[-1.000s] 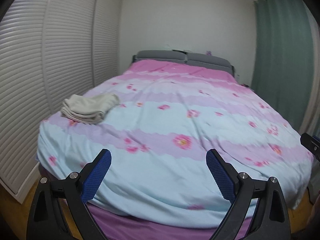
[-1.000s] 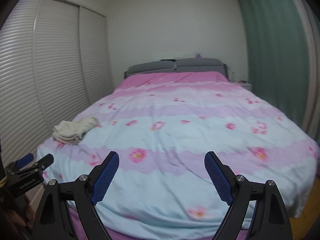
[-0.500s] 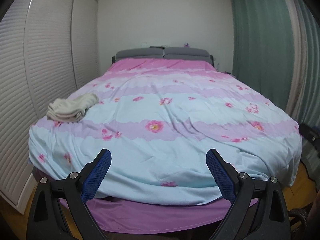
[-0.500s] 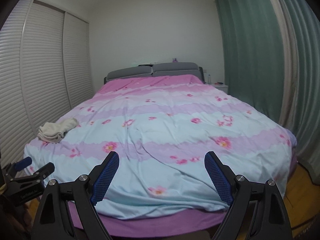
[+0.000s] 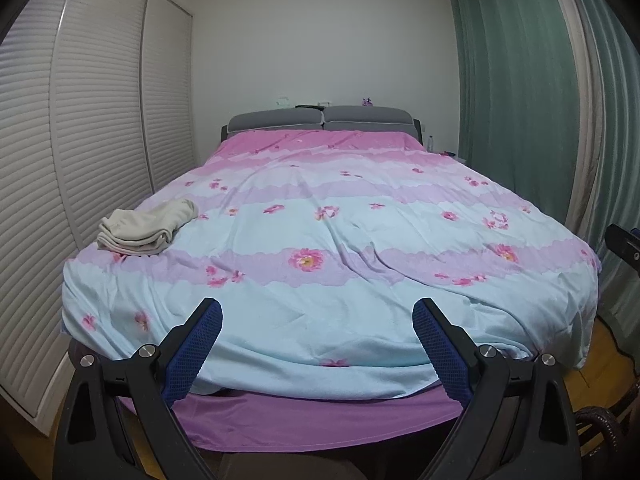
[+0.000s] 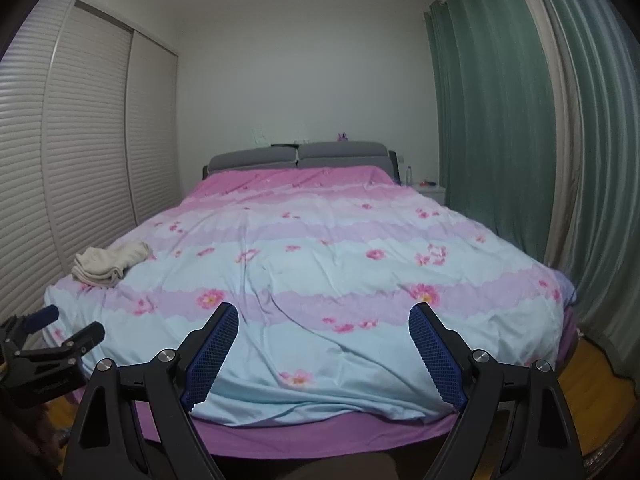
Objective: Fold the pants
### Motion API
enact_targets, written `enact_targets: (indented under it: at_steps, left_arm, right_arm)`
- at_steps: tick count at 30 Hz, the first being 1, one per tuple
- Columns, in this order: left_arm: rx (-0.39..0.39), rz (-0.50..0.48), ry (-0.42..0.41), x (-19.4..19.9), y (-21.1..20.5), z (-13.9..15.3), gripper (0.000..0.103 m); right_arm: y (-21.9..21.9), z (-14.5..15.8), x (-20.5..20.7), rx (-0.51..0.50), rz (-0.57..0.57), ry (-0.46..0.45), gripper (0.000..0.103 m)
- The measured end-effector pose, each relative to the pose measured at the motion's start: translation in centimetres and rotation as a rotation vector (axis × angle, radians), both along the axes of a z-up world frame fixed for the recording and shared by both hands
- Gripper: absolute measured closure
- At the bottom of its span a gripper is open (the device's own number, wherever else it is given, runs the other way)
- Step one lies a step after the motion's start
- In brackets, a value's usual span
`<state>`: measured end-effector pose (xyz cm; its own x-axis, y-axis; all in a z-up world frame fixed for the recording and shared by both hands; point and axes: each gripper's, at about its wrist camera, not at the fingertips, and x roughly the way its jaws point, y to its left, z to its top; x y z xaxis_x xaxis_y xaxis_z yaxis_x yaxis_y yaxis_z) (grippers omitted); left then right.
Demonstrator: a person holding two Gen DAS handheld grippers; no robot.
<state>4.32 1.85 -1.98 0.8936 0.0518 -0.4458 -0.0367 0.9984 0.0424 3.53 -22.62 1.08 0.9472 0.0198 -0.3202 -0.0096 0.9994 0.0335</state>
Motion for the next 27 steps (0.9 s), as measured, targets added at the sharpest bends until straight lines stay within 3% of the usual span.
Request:
enact_targets:
  at_steps: [27]
  left_arm:
    - [0.01, -0.006, -0.045, -1.6, -0.3, 1.8, 0.006]
  right_arm:
    - [0.5, 1.1, -0.8, 0.013, 0.033, -0.005, 0.015]
